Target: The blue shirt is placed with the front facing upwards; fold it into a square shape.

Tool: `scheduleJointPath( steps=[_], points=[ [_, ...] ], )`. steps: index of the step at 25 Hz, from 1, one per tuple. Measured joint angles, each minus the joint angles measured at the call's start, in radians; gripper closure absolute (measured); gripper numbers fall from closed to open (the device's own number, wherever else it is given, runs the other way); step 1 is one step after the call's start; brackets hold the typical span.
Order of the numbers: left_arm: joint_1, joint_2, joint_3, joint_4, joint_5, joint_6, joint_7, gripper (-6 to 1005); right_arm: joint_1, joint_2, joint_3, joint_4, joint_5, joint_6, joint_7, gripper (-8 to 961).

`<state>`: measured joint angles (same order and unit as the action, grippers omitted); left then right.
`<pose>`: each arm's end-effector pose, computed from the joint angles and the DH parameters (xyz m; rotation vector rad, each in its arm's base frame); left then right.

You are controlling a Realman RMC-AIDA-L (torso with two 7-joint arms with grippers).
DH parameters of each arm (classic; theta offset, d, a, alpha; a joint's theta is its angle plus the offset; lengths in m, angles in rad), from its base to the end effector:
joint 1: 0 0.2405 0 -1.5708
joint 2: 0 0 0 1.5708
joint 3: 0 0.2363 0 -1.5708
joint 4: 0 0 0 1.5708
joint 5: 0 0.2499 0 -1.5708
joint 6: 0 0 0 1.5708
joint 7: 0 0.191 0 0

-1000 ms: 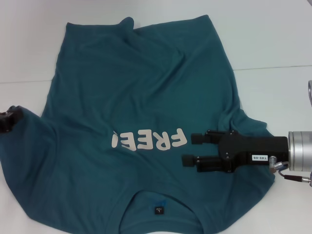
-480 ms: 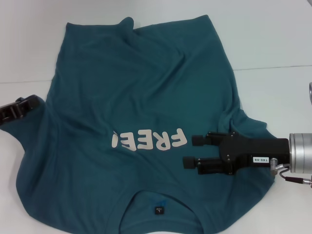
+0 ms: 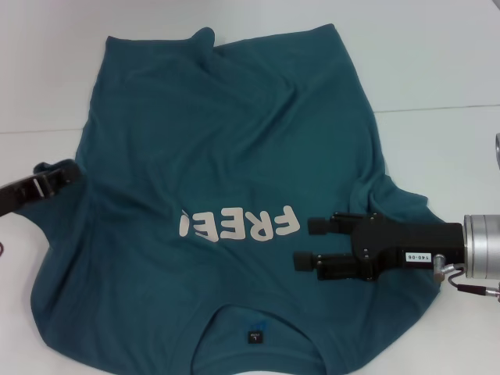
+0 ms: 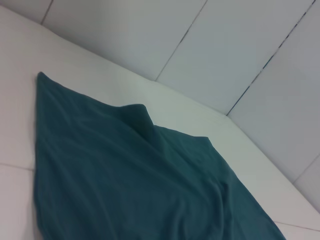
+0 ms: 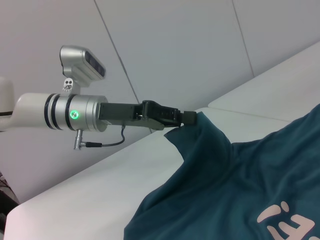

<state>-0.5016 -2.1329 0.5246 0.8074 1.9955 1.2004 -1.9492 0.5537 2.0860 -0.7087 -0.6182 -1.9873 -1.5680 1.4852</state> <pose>-0.3022 0.4286 0.0317 -2.0215 -1.3120 -0.7950 0.2398 0.3670 -0.0432 -2.7557 0.7786 0.7677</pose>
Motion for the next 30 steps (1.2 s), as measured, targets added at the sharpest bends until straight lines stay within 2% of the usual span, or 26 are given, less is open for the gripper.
scheduleJointPath(
  steps=[9, 14, 19, 25, 30],
  points=[
    [-0.044, -0.009, 0.0, -0.095, -0.013, 0.005, 0.034, 966, 0.002, 0.0, 0.0, 0.001, 0.001, 0.003, -0.001, 68],
    [-0.059, -0.023, 0.0, -0.11, -0.014, 0.005, 0.062, 913, 0.004, 0.0, 0.001, 0.003, 0.001, 0.003, -0.002, 67],
    [-0.06, -0.025, 0.001, -0.109, -0.014, 0.008, 0.065, 708, 0.008, 0.0, 0.005, 0.006, 0.001, 0.003, -0.002, 68],
    [-0.021, -0.008, 0.001, -0.099, -0.008, 0.003, 0.095, 511, 0.01, 0.0, 0.008, 0.006, 0.001, 0.006, -0.002, 68],
    [0.012, -0.007, -0.013, -0.086, -0.012, -0.042, 0.113, 359, 0.012, 0.0, 0.007, 0.003, 0.001, 0.011, 0.0, 67]
  ],
)
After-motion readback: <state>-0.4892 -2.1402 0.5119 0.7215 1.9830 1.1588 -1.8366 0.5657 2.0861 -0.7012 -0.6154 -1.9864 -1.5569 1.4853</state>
